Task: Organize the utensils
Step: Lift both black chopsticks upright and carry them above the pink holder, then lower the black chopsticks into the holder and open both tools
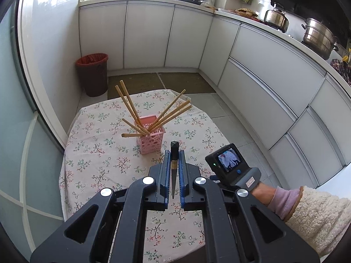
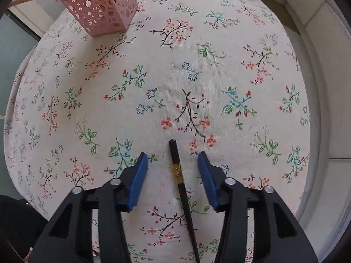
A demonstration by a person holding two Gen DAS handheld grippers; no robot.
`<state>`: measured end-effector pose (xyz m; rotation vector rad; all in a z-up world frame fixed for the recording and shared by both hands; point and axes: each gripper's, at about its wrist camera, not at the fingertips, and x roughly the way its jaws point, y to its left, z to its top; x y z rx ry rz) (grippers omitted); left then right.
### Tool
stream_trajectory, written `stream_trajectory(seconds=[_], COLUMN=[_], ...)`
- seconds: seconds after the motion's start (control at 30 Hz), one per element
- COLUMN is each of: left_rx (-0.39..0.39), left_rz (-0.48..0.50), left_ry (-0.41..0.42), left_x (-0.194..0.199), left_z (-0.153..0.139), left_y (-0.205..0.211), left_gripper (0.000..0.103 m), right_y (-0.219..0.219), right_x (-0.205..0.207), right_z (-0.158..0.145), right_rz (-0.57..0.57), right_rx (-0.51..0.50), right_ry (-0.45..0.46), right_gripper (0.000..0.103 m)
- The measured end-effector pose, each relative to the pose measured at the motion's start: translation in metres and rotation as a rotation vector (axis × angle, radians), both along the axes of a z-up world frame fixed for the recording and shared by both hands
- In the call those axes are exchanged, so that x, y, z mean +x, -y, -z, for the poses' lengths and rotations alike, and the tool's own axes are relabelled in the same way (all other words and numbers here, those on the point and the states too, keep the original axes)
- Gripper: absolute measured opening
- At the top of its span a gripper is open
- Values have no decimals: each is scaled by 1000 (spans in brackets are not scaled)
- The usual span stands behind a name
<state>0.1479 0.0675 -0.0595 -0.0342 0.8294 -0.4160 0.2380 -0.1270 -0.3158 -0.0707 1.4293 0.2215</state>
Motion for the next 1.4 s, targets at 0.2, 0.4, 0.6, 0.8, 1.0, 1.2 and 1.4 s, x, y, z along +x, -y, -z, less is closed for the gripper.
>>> stream_trajectory(seconds=[0.2, 0.4, 0.6, 0.8, 1.0, 1.2, 1.4], left_rx=[-5, -3, -9, -7, -21, -40, -52], left_rz=[1, -7, -24, -28, -47, -93, -152], left_ry=[3, 25, 57, 86, 136, 192, 197], left_x=[1, -5, -8, -6, 12, 52, 107], left_z=[-1, -11, -26, -39, -60, -78, -58], left_y=[0, -4, -8, -3, 1, 6, 7], left_gripper=[6, 6, 6, 6, 6, 6, 6], right_y=[-10, 1, 3, 9, 11, 3, -12], right_x=[-11, -33, -54, -66, -67, -31, 4], right_z=[-8, -71, -172, -258, -326, -352, -333], right_rz=[-12, 12, -8, 19, 94, 175, 221], right_rx=[-25, 84, 208, 280, 340, 428, 455], right_ry=[29, 171, 357, 586, 881, 1049, 1111], right_gripper=[7, 7, 7, 7, 7, 7, 7])
